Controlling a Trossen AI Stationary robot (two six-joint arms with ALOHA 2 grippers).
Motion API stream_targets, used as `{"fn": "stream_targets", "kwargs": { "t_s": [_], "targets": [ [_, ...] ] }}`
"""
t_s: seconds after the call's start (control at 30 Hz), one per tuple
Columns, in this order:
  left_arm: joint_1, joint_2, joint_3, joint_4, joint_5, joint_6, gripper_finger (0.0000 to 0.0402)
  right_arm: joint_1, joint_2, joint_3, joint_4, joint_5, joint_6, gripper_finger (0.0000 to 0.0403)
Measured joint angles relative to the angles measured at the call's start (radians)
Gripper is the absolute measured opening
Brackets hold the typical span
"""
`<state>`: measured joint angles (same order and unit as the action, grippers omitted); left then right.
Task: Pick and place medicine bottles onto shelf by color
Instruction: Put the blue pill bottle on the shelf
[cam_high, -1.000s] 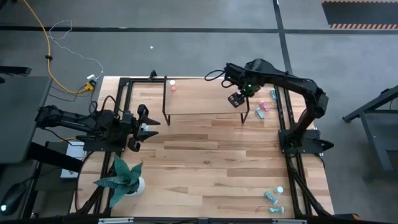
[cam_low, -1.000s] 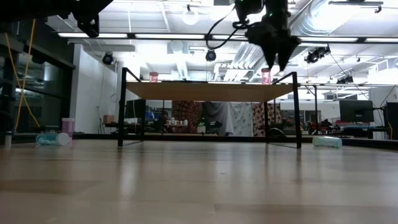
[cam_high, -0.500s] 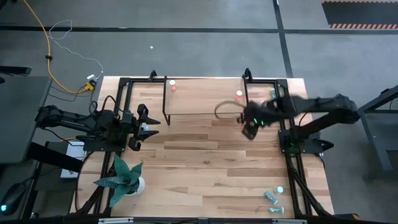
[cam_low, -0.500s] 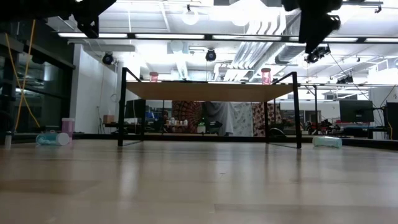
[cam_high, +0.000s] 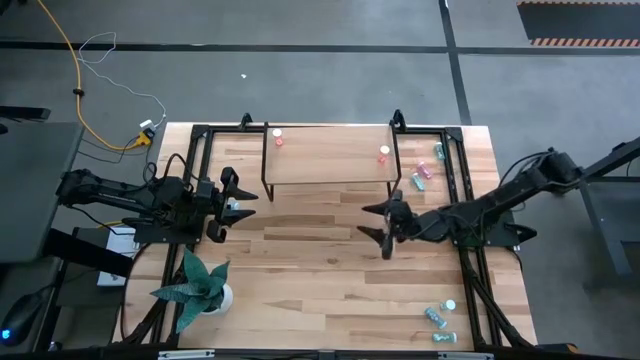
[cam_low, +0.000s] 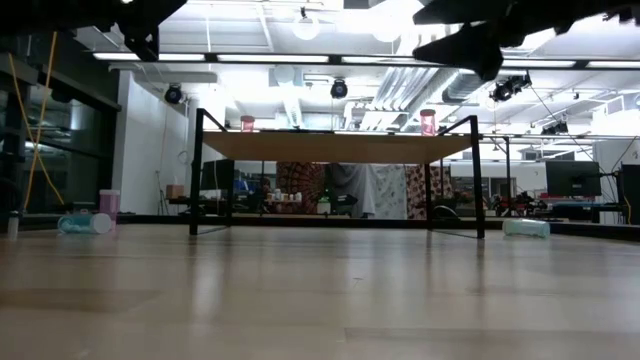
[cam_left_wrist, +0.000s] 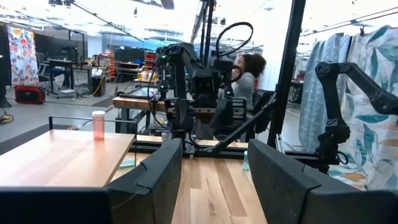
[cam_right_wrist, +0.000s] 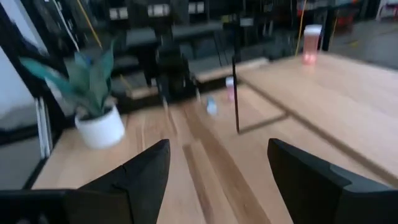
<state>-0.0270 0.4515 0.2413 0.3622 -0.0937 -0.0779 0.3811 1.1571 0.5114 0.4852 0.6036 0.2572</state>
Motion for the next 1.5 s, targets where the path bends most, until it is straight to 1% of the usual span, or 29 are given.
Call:
{"fn": "stream_targets", "kwargs": {
  "t_s": [0.07,0.1,0.23,0.7,0.97,1.13,1.2,1.23,1.27,1.4,1.47,1.5],
  "targets": [
    [0.0,0.0,0.0,-0.002,0.0,0.0,0.0172,-0.01,0.011,-0.022,0.067,-0.003,-0.006,0.0262],
    [0.0,0.0,0.0,-0.006,0.0,0.0,0.0172,-0.016,0.016,-0.027,0.071,-0.004,-0.008,0.0262],
    [0.0,0.0,0.0,-0.008,0.0,0.001,0.0172,-0.036,0.015,-0.03,0.073,-0.007,-0.02,0.0262],
    [0.0,0.0,0.0,-0.009,0.003,0.002,0.0172,-0.036,0.015,-0.03,0.073,-0.009,-0.077,0.0262],
    [0.0,0.006,0.0,-0.059,0.016,0.035,0.0172,-0.036,0.015,-0.029,0.073,-0.009,-0.101,0.0262],
    [0.0,0.047,0.005,-0.075,0.067,-0.046,0.0172,-0.036,0.015,-0.029,0.073,-0.009,-0.101,0.0262],
    [-0.006,0.074,0.042,-0.177,0.061,-0.072,0.0172,-0.036,0.015,-0.029,0.073,-0.009,-0.101,0.0262],
    [-0.011,0.09,0.067,-0.252,0.038,-0.088,0.0172,-0.036,0.015,-0.029,0.073,-0.009,-0.101,0.0262],
    [-0.017,0.109,0.098,-0.337,0.002,-0.105,0.0172,-0.036,0.015,-0.029,0.074,-0.009,-0.102,0.0262],
    [-0.048,0.206,0.198,-0.674,-0.197,-0.216,0.0172,-0.039,0.015,-0.029,0.073,-0.009,-0.109,0.0262],
    [-0.055,0.259,0.207,-0.772,-0.282,-0.27,0.0172,-0.041,0.015,-0.029,0.074,-0.009,-0.098,0.0262],
    [-0.054,0.285,0.207,-0.805,-0.298,-0.282,0.0172,-0.041,0.015,-0.029,0.074,-0.009,-0.086,0.0262]
  ]
}}
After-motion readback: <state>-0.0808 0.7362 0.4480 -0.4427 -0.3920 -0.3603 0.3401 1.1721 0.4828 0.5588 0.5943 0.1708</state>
